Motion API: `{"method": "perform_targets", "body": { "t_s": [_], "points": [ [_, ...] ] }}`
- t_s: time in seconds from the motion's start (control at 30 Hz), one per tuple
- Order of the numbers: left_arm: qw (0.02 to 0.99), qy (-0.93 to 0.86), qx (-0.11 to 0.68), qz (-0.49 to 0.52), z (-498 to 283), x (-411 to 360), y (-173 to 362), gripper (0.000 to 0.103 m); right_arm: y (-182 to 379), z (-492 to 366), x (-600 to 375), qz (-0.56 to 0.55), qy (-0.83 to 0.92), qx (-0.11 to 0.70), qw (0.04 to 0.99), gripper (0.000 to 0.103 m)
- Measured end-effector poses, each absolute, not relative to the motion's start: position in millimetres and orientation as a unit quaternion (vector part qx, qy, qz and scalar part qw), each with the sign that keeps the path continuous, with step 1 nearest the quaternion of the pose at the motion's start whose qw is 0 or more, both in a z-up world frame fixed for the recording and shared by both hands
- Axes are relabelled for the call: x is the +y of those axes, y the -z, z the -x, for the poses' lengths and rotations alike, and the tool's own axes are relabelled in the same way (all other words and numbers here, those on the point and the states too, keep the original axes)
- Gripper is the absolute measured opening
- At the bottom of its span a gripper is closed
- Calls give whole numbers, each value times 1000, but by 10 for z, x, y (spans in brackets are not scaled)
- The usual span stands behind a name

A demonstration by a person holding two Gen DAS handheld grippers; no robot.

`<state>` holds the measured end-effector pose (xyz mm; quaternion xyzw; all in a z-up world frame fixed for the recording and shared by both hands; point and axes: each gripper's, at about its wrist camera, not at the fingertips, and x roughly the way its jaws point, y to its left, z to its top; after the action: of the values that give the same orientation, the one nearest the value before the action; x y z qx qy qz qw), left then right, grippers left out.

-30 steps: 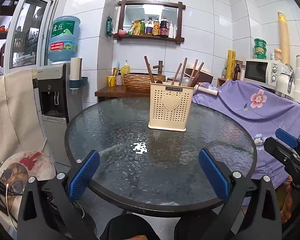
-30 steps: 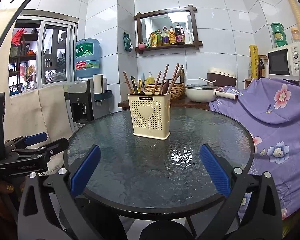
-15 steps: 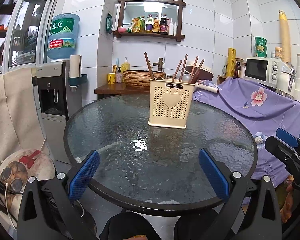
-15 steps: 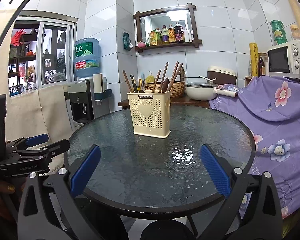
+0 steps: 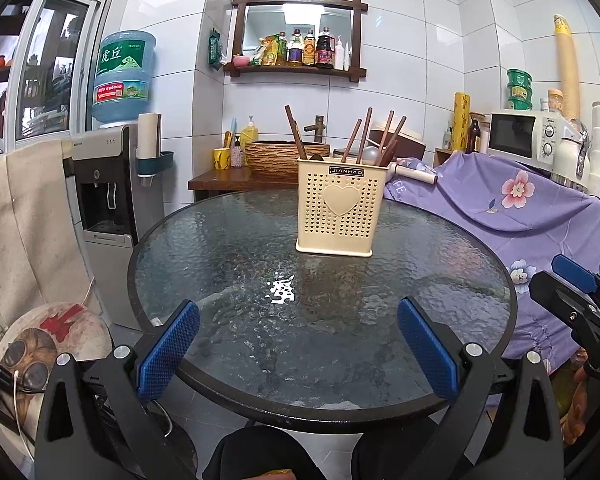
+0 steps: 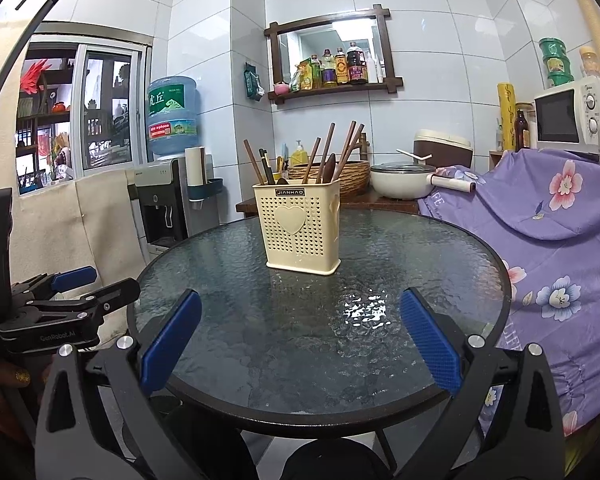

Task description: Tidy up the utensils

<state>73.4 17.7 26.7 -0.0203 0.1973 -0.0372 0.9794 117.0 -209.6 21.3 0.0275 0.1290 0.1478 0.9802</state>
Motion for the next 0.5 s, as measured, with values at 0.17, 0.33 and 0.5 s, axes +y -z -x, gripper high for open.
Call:
{"method": "perform_targets", "body": {
  "t_s": [0.17,0.33,0.5],
  "points": [
    [980,28,194,18,-733,186,-281,97,-202,-1178,-2092,-29,-148,130,980,97],
    [978,37,202,29,-756,206,-279,97,-174,-1183,-2095,-31,-147,132,980,97],
    [978,33,204,27,-763,190,-284,97,-152,-1178,-2100,-35,-144,133,980,97]
  ]
}}
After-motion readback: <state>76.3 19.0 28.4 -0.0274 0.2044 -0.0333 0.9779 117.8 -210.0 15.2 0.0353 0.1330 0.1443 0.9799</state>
